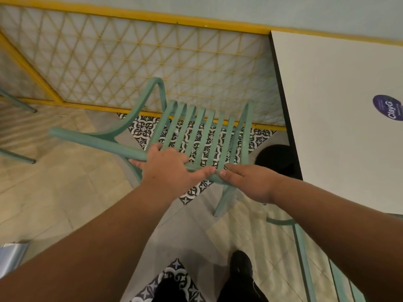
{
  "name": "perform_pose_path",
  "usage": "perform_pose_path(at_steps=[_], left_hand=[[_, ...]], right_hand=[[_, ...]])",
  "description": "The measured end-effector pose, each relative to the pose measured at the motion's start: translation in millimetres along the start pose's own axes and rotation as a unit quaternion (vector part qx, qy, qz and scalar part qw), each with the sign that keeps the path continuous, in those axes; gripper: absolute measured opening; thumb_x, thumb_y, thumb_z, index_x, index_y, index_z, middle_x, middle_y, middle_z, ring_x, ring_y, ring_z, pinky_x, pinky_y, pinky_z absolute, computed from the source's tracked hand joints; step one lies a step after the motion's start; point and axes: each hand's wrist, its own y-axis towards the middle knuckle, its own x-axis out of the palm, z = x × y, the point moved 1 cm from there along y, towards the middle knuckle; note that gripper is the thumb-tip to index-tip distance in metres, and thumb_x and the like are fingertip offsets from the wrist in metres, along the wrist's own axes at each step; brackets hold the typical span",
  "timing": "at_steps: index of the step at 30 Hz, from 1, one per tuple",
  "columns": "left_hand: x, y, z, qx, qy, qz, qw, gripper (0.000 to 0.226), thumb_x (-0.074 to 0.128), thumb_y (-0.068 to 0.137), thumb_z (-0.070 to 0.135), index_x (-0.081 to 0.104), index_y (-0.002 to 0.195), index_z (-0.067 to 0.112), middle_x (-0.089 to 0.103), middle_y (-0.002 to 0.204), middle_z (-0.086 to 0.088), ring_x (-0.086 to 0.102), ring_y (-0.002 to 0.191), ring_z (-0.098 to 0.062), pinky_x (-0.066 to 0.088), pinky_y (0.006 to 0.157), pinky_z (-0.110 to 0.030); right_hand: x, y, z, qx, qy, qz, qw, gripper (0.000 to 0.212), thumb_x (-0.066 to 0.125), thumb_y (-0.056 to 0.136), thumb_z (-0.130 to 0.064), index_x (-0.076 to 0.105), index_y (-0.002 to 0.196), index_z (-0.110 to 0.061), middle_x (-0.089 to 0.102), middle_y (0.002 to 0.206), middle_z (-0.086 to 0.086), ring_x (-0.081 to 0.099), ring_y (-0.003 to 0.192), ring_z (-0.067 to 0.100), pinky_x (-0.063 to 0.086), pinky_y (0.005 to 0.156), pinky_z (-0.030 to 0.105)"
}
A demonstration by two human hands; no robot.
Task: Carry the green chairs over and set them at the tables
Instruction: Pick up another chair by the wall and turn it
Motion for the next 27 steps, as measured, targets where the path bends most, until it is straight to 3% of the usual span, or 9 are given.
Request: perform_pose_path(at_steps=[6,12,17,19,21,23,25,27], left_hand=[[5,-2,-11,0.018,-0.007,0.025,0.999,0.089,0.017,0.058,0.109,0.057,0.060,0.029,0.057,0.074,0.009,0.052,0.108,-0.025,0.033,0.109,-0.063],[4,-1,-32,0.036,-0.002,0.014,0.999,0.089,0.019,0.056,0.110,0.062,0.060,0.033,0.058,0.074,0.011,0.051,0.106,-0.022,0.035,0.107,-0.062],[0,8,-49,0.064,-0.001,0.036,0.997,0.090,0.014,0.069,0.103,0.062,0.056,0.028,0.057,0.063,0.011,0.052,0.097,-0.022,0.036,0.106,-0.060],[-4,13,-58,0.087,-0.004,0.051,0.995,0.089,0.008,0.083,0.091,0.063,0.056,0.027,0.057,0.056,0.010,0.056,0.087,-0.018,0.034,0.108,-0.050],[-8,16,-68,0.107,-0.007,0.062,0.992,0.078,0.015,0.087,0.076,0.063,0.053,0.024,0.056,0.051,0.008,0.058,0.080,-0.012,0.030,0.108,-0.041],[-12,22,-80,0.093,-0.011,0.049,0.994,0.063,0.027,0.081,0.068,0.060,0.051,0.024,0.058,0.058,0.009,0.054,0.092,-0.013,0.030,0.112,-0.054],[-19,27,-90,0.045,-0.015,0.023,0.999,0.054,0.033,0.072,0.066,0.062,0.054,0.024,0.060,0.074,0.011,0.041,0.106,-0.017,0.022,0.108,-0.079],[-25,33,-95,0.032,-0.011,0.010,0.999,0.052,0.030,0.063,0.066,0.063,0.053,0.027,0.060,0.079,0.008,0.039,0.112,-0.023,0.021,0.102,-0.084]], right_hand=[[9,-8,-9,-0.011,0.002,-0.011,1.000,0.075,0.023,0.098,-0.071,0.037,0.155,-0.024,0.042,0.159,0.002,0.036,0.145,0.023,0.028,0.114,0.037],[19,-14,-28,-0.028,0.016,-0.030,0.999,0.062,0.019,0.101,-0.067,0.045,0.150,-0.038,0.050,0.152,0.001,0.044,0.139,0.023,0.033,0.109,0.036],[21,-11,-44,0.001,0.014,-0.031,0.999,0.077,0.014,0.099,-0.070,0.062,0.129,-0.019,0.066,0.119,0.010,0.059,0.109,0.025,0.044,0.093,0.037],[25,-8,-54,-0.011,0.013,-0.033,0.999,0.074,0.013,0.101,-0.067,0.063,0.122,-0.017,0.066,0.111,0.012,0.060,0.103,0.026,0.045,0.087,0.036],[34,-7,-62,-0.025,0.024,-0.032,0.999,0.064,0.012,0.103,-0.063,0.062,0.104,-0.023,0.065,0.096,0.008,0.059,0.090,0.023,0.043,0.075,0.031],[44,-4,-74,-0.037,0.035,-0.033,0.998,0.058,0.013,0.104,-0.060,0.054,0.088,-0.023,0.058,0.084,0.005,0.053,0.078,0.020,0.036,0.062,0.028],[52,0,-85,-0.046,0.045,-0.040,0.997,0.060,0.012,0.106,-0.056,0.055,0.092,-0.015,0.058,0.088,0.010,0.055,0.083,0.025,0.036,0.067,0.031],[57,6,-94,-0.057,0.051,-0.048,0.996,0.062,0.010,0.108,-0.050,0.057,0.100,-0.010,0.060,0.096,0.016,0.059,0.093,0.031,0.037,0.076,0.033]])
